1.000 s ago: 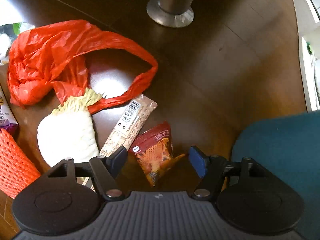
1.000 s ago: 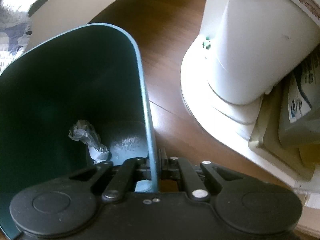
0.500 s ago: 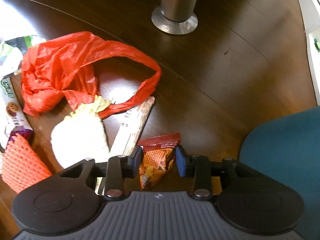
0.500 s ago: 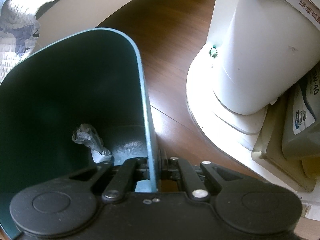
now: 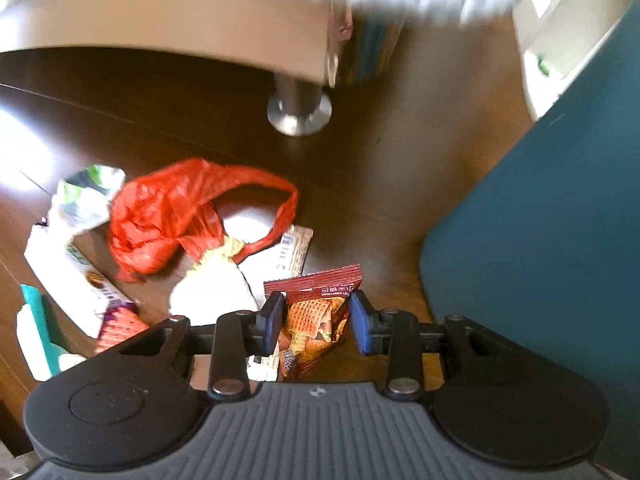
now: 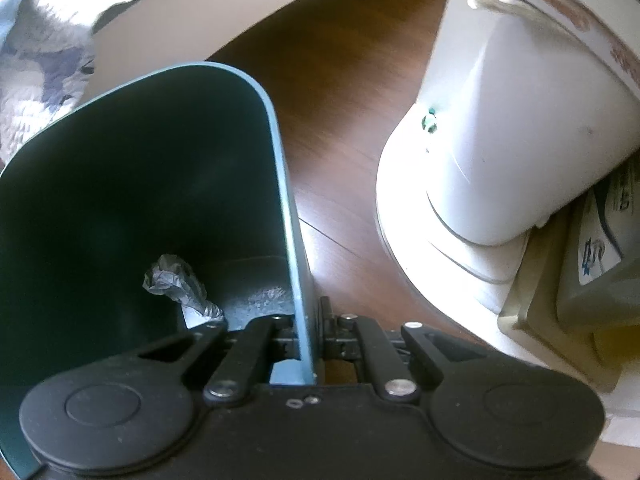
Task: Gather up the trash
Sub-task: 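Lower the red wrapper into the wastebasket and open the left tool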
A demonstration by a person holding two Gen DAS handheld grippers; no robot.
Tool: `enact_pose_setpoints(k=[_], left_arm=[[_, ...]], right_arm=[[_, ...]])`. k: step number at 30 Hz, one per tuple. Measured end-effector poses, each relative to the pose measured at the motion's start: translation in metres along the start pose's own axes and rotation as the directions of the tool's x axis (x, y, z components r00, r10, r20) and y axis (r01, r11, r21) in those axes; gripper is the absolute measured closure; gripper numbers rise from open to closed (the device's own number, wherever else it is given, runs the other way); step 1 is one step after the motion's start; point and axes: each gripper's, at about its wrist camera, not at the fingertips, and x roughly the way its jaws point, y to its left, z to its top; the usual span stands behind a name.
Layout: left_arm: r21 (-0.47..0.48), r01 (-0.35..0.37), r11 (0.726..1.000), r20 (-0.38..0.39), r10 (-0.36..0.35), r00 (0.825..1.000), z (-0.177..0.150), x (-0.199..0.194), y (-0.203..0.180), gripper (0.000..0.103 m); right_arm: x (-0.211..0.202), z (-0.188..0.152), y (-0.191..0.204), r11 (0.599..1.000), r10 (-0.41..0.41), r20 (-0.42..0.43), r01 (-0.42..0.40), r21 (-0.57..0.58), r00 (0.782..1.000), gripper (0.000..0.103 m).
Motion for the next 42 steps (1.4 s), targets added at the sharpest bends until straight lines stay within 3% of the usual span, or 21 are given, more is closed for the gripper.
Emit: enact_pose_setpoints(k=[9,11,14,18,24,27,35,42], left_arm=[[0.018,0.059,0.998,0.152,-0.061,0.987,-0.007,-0.107,0.025,0.068],[0.019,0.083,0.996,0.215,-0.085,0.973,-0.009,-0.132,0.022,0.068],[0.019,0.185,0.983,0.306,-0.182,0.934,-0.006,-0.165,0.018,0.068],[0.098,0.215,0.972,0.347,-0.236,0.908,0.003,-0.180,-0.013,0.068],[0.199,0.251,0.947,0.242,-0.296,0.924,0.003,-0.148,-0.067,0.068],[0.230,0.235,0.944,0.232,-0.288,0.929,0.000,-0.134,-0.089,0.068],[0.223,0.231,0.947,0.155,-0.269,0.951,-0.006,-0.094,-0.109,0.068],[0.258,0.232,0.938,0.115,-0.268,0.956,-0.008,-0.080,-0.117,0.066]], right_arm=[[-0.025,-0.005,0.055,0.981,-0.101,0.043,0.106,-0.164,0.994,0.101],[-0.028,-0.006,0.063,0.976,-0.115,0.047,0.122,-0.182,0.992,0.101],[-0.034,-0.005,0.076,0.964,-0.133,0.068,0.145,-0.222,0.989,0.101],[-0.039,-0.007,0.088,0.955,-0.150,0.096,0.169,-0.243,0.984,0.101],[-0.044,-0.009,0.100,0.938,-0.140,0.147,0.179,-0.297,0.979,0.101],[-0.047,-0.011,0.105,0.929,-0.131,0.163,0.179,-0.323,0.978,0.101],[-0.050,-0.012,0.108,0.918,-0.119,0.181,0.178,-0.355,0.976,0.101],[-0.055,-0.017,0.110,0.919,-0.098,0.185,0.160,-0.360,0.978,0.100]])
